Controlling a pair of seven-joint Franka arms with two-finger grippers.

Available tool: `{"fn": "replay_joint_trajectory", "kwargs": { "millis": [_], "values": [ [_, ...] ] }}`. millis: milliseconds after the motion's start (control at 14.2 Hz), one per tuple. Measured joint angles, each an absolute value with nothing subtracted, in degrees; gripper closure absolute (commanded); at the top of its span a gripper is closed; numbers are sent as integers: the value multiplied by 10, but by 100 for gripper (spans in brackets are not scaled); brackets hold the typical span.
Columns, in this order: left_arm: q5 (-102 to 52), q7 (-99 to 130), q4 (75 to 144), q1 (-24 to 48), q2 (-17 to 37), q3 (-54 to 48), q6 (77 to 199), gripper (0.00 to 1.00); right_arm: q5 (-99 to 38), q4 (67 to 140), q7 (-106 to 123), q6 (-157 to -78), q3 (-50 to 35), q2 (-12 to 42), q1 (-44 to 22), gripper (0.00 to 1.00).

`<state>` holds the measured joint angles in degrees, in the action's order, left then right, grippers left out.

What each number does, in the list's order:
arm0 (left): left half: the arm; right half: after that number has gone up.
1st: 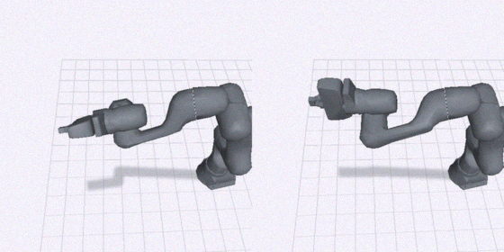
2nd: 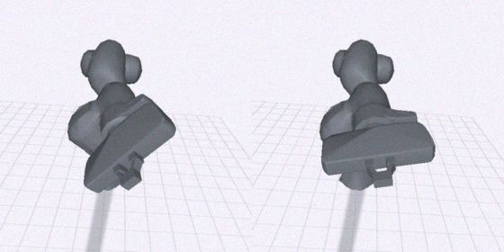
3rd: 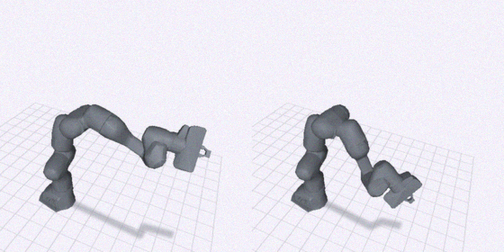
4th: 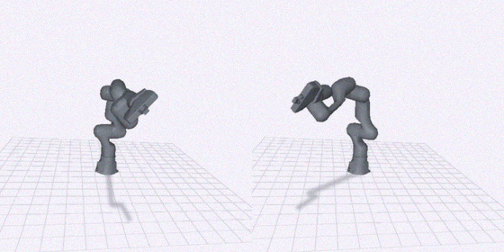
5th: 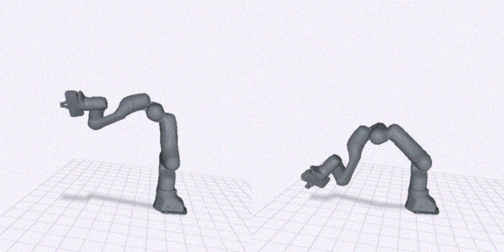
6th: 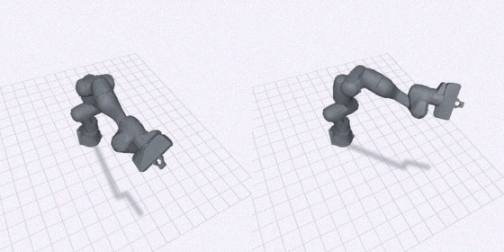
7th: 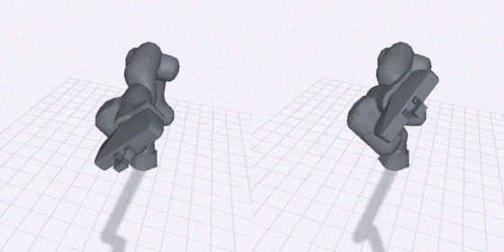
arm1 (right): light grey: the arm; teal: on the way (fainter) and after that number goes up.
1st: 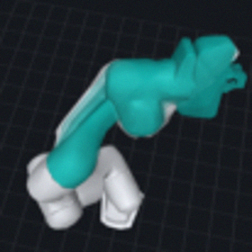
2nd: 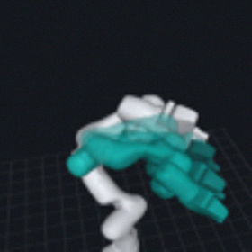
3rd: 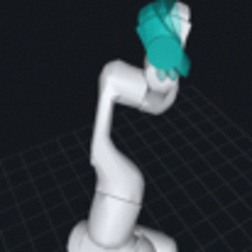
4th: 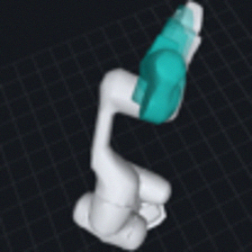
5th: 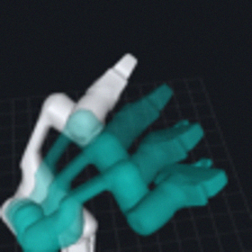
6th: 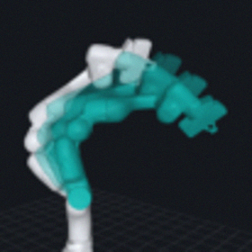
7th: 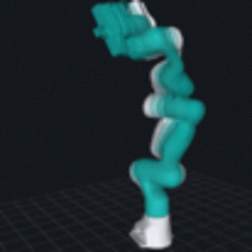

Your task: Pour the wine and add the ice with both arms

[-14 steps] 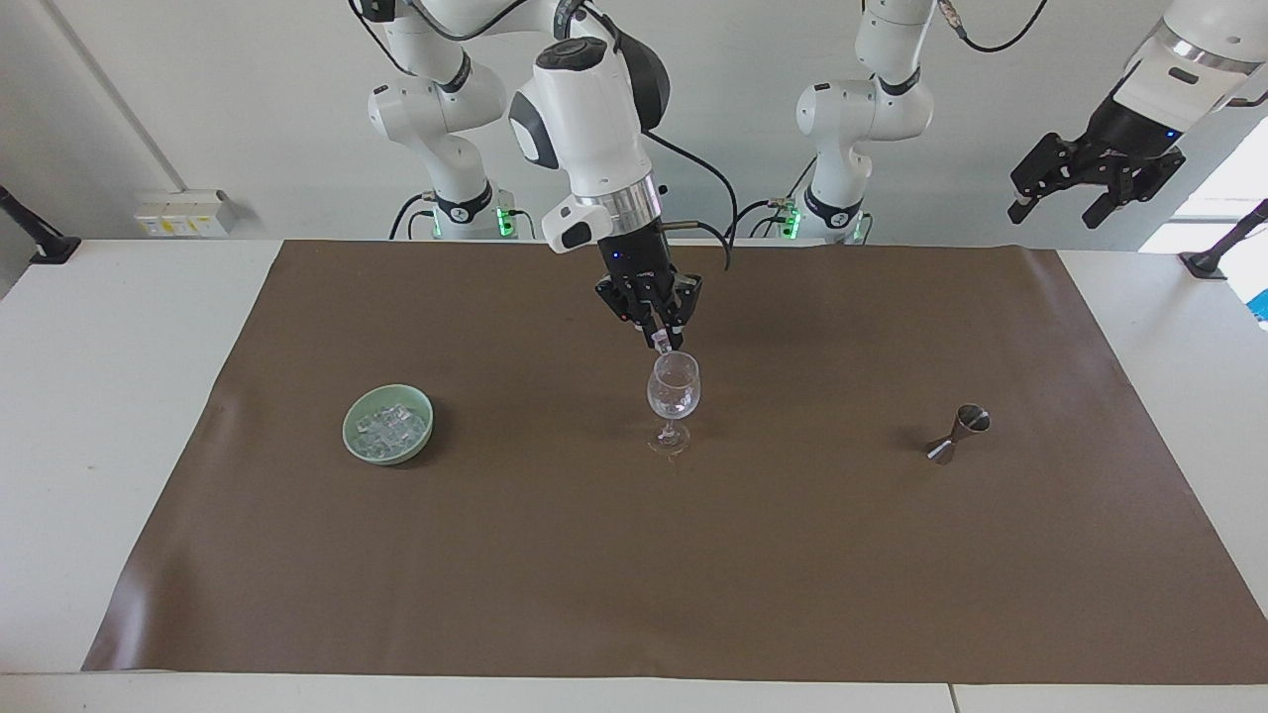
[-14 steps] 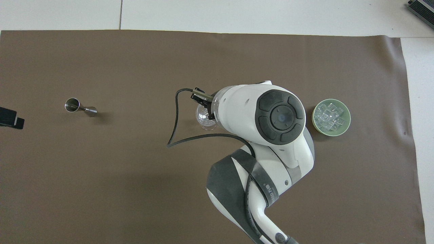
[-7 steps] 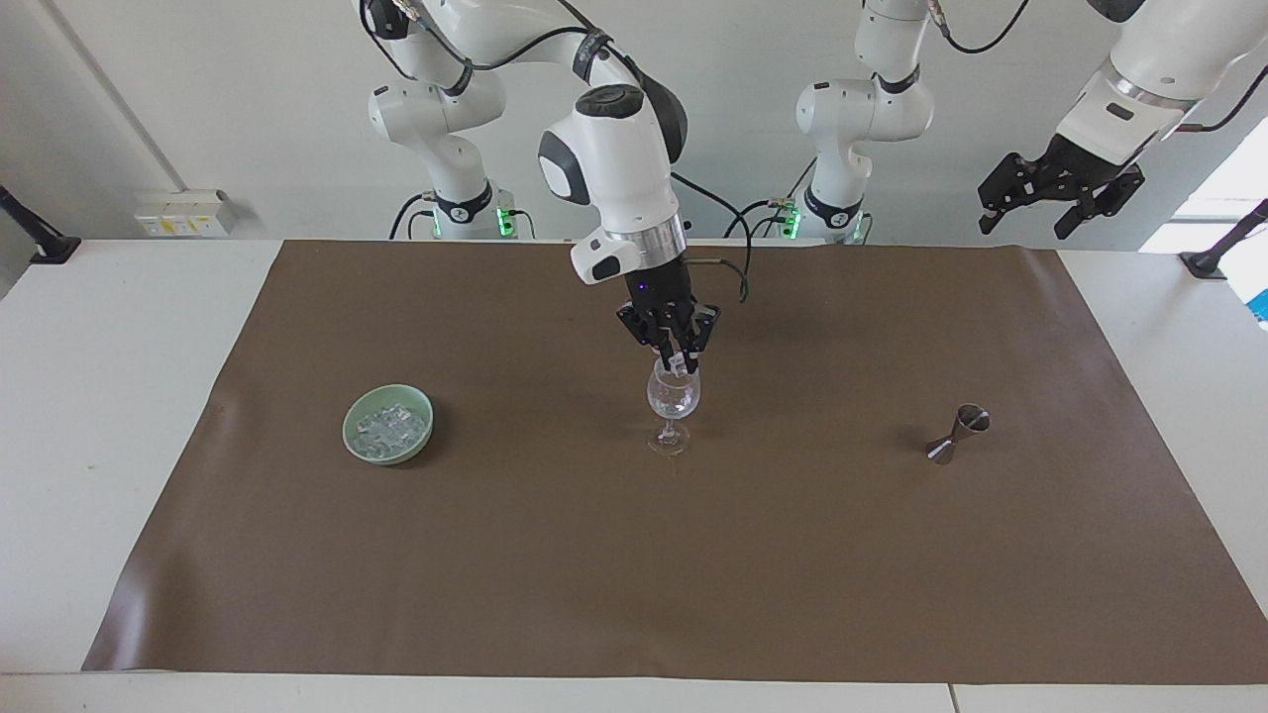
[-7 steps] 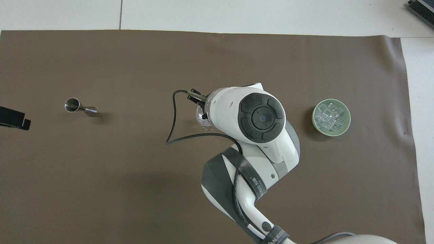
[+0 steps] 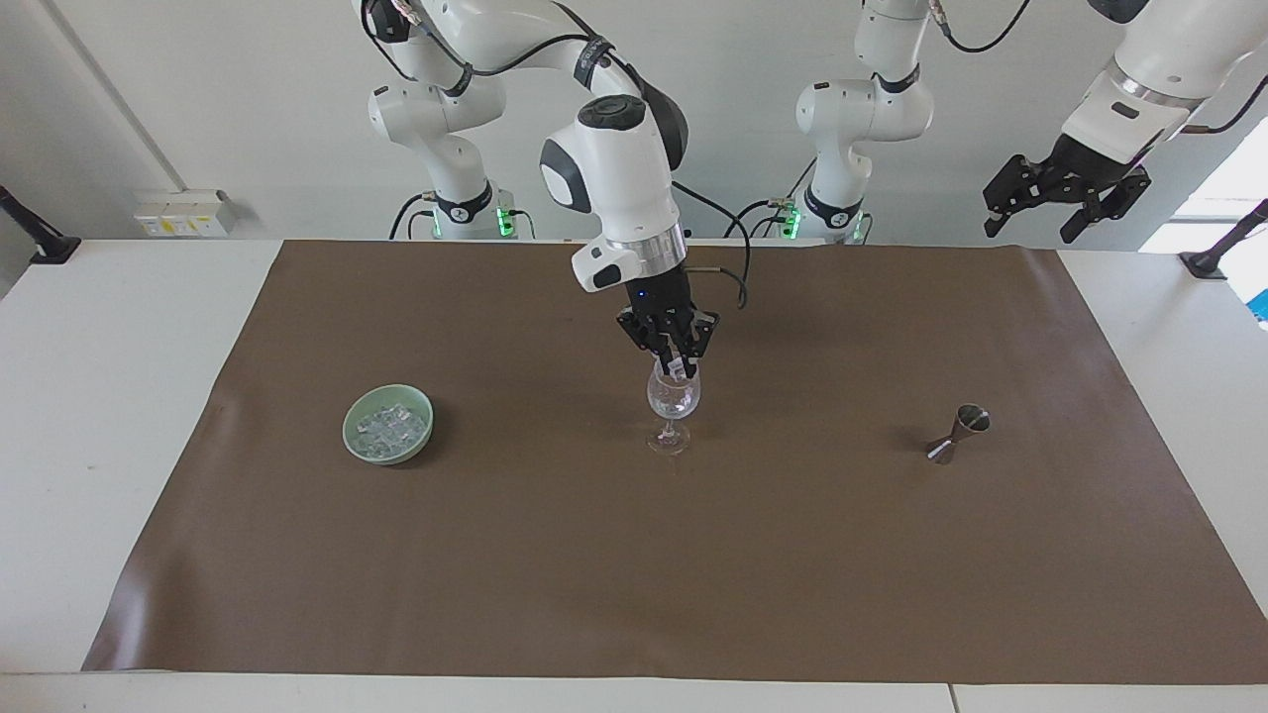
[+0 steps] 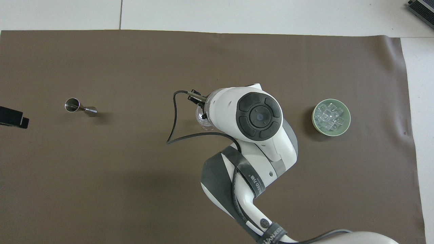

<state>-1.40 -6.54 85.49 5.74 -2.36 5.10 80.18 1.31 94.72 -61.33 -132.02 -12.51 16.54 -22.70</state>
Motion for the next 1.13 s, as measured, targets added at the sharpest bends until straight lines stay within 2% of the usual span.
{"fn": "replay_joint_trajectory", "kwargs": {
  "millis": [71,283,565,636,777,848,1130],
  "values": [
    [-14,-65,855,57,-24,51,802,0,13,947,-613,-1320,-125,165,-227,68],
    [-14,-65,856,57,-24,51,802,0,13,947,-613,-1320,-125,165,-227,59],
    [-14,-65,857,57,-25,51,802,0,13,947,-614,-1321,-125,165,-229,55],
    [-14,-65,857,57,-25,51,802,0,13,946,-614,-1321,-125,165,-229,45],
    [-14,-65,857,57,-25,51,802,0,13,945,-614,-1321,-126,165,-229,7],
    [-14,-65,857,57,-25,51,802,0,13,943,-614,-1322,-126,165,-229,0],
    [-14,-65,857,57,-25,51,802,0,49,929,-614,-1322,-122,164,-229,0]
  ]
}}
